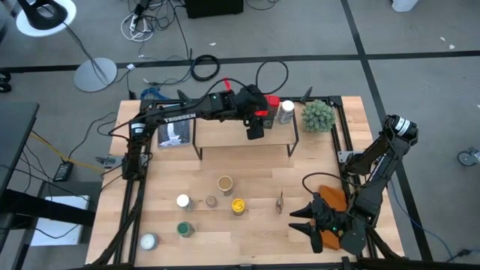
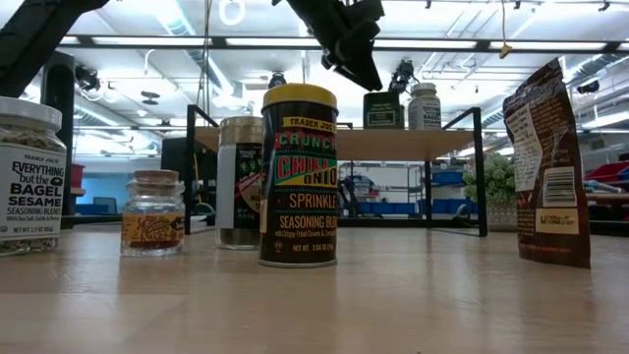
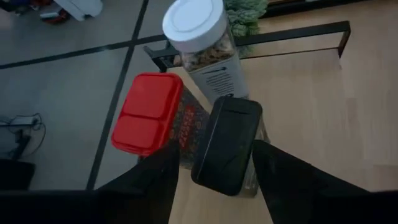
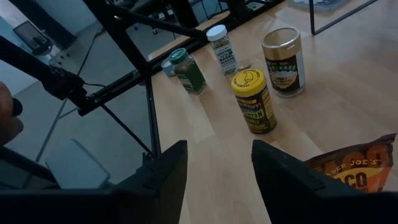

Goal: Shelf spices
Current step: Put the black seasoning can on the shelf, then put the golden seasoning bottle on the shelf

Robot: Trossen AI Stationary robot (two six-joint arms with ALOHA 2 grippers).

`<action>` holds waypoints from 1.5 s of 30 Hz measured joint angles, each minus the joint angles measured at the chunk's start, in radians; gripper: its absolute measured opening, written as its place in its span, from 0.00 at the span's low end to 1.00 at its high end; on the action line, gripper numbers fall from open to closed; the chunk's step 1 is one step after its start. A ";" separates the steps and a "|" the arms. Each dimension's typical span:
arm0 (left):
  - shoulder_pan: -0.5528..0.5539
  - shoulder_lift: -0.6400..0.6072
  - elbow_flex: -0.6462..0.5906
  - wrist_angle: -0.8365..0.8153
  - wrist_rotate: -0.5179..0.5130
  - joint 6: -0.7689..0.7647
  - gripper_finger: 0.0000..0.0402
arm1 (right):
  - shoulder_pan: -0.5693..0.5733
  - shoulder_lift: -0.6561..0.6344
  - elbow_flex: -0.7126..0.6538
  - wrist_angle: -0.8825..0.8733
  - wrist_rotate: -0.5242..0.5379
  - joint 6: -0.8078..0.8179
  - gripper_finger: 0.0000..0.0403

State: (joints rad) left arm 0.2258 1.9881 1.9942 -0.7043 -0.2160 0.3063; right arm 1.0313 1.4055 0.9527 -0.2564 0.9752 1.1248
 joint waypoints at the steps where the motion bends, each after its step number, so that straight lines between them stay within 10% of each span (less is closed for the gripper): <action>1: -0.002 -0.001 0.000 0.002 0.001 0.000 0.52 | 0.000 0.000 0.000 0.000 0.000 0.000 0.45; 24: -0.084 -0.048 0.215 -0.233 0.011 -0.041 0.52 | 0.003 0.000 0.000 -0.001 0.000 -0.001 0.45; 45: -0.366 -0.640 -0.699 0.303 -0.052 -0.283 0.52 | -0.027 0.000 0.000 -0.010 0.000 -0.019 0.45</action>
State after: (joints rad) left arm -0.1402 1.3485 1.2956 -0.4012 -0.2677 0.0233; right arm 1.0043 1.4055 0.9524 -0.2668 0.9756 1.1057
